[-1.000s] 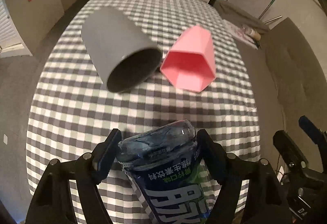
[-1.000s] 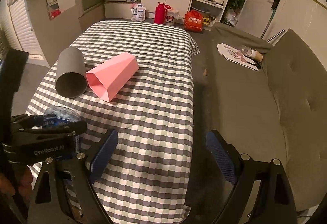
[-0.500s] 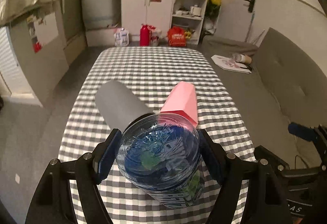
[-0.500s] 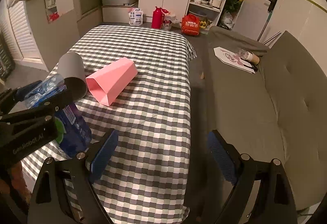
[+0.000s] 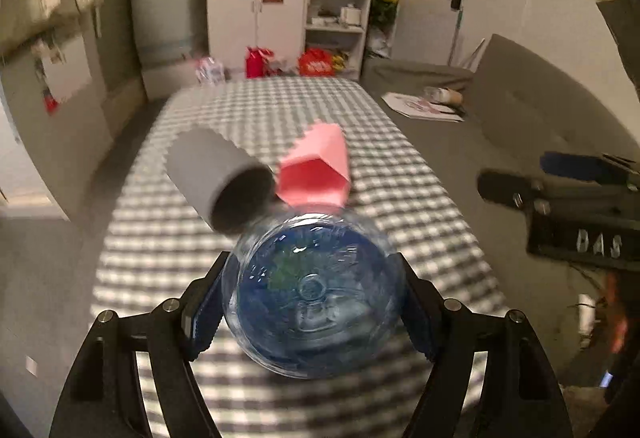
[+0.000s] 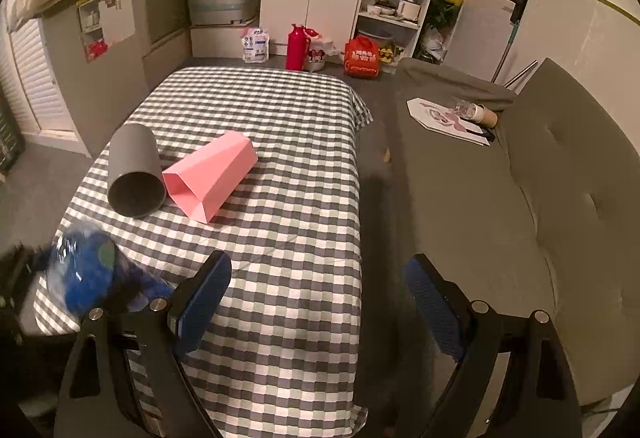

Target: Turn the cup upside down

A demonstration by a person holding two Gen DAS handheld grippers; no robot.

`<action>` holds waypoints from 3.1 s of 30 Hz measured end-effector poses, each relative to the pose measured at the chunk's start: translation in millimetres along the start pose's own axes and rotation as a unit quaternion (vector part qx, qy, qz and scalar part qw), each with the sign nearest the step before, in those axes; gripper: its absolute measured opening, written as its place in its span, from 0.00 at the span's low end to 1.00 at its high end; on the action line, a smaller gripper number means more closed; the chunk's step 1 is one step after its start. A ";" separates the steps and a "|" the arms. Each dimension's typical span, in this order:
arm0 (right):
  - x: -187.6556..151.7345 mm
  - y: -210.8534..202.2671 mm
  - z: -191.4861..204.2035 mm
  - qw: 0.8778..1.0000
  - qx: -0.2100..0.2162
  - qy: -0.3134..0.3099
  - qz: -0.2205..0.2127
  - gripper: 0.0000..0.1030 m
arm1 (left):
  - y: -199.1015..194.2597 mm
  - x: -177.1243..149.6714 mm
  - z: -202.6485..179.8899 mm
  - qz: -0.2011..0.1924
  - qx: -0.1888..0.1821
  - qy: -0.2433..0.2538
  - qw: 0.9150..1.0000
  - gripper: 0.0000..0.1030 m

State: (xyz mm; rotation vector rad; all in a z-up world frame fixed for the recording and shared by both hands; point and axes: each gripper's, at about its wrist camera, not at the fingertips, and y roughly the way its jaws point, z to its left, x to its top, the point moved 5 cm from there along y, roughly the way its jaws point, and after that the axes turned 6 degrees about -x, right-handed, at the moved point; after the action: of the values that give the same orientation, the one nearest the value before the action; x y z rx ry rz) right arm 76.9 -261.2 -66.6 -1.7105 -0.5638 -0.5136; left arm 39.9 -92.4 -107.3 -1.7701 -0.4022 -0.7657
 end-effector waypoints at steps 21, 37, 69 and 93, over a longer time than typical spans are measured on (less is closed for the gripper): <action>1.3 -16.4 -12.0 1.000 0.007 0.021 -0.015 0.87 | 47.2 -43.7 -9.2 0.085 0.003 0.001 0.996 0.69; -2.9 -0.1 -9.9 1.000 0.001 0.011 0.002 0.87 | 85.1 -9.1 3.7 0.037 0.036 0.013 0.999 0.69; -27.0 -55.6 6.8 0.994 0.042 0.062 -0.084 1.00 | -74.0 4.7 52.4 -0.095 0.069 -0.003 0.993 1.00; -32.2 -57.4 27.7 0.993 0.035 0.045 -0.101 1.00 | -80.5 -4.7 60.2 -0.090 0.097 -0.014 0.991 1.00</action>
State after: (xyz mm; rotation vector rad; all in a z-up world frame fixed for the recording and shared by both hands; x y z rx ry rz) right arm 17.1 -226.9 -47.9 -1.5640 -0.6860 -0.7021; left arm 5.0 -8.9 -63.5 -1.5785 -0.6409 -0.8006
